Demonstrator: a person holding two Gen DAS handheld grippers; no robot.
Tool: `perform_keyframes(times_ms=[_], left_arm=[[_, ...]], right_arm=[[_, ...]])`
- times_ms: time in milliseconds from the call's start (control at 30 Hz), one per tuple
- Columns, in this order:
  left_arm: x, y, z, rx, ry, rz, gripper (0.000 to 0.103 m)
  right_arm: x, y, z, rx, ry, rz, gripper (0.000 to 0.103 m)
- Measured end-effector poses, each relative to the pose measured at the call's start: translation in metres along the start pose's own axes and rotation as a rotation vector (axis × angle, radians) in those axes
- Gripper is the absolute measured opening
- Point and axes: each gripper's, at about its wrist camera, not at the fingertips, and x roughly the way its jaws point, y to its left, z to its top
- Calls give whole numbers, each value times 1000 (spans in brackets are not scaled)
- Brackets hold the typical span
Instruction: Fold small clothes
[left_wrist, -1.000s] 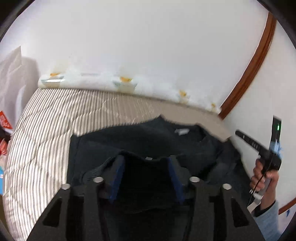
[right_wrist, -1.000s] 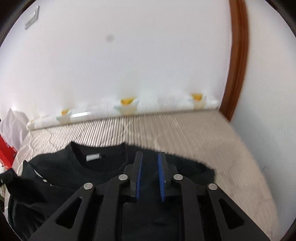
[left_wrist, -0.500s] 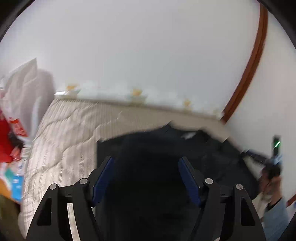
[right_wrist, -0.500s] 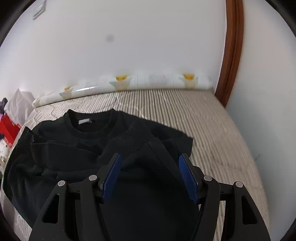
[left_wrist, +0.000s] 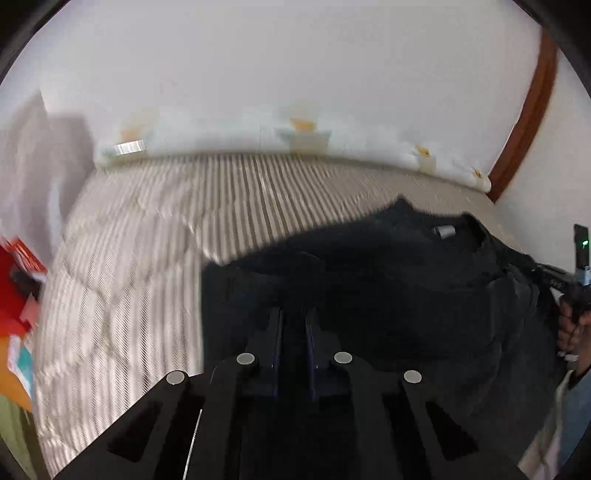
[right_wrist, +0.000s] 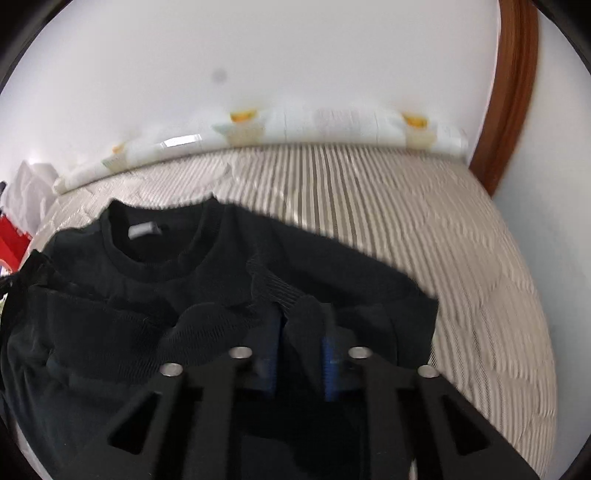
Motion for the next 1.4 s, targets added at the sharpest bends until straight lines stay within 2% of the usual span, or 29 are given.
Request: perform_keyframes(times_ms=[67,100,167,267,367,467,533,700,833,967,1033,1133,1200,1300,1400], left_arm=[[-11,6,0,-21,-72,7,10],[-14,12,-1,-56,-91,-23,10],[-11,16,0,-84,-90,-17,10],[5,14,5,-82,-54,6,10],[19,11,5,-83,-1,44,10],[23,6,4,-68,16,68,15],[20,4,4,-54,26,80,18],[7,-1,-7,-29,67,105,44],[-8,-6,-31,8,93,155,48],[-37,-3,-57,13,47,201,55],[-49,3,-72,-6,73,176,56],[-64,10,-93,-29,81,163,56],[-78,15,-109,-46,71,157,56],[-93,22,-126,-80,69,149,56],[-105,28,-145,-122,76,119,56]], right_arm=[[-25,-14,-1,57,-151,-6,12],[-33,-27,-1,124,-206,34,12],[-28,-34,2,157,-192,44,11],[-2,-24,2,106,-119,-40,11],[17,-22,-1,94,-60,-83,12],[19,-22,-1,92,-30,-98,18],[10,-22,-3,84,-14,-118,24],[-31,-17,-31,65,-24,-114,37],[-51,-19,-72,23,7,-173,40],[-65,-34,-116,110,45,-195,40],[-82,-36,-127,142,41,-208,40],[-106,-27,-130,119,31,-279,40],[-121,-18,-130,109,8,-295,42],[-139,5,-125,79,-28,-268,43],[-146,45,-122,36,-50,-216,46]])
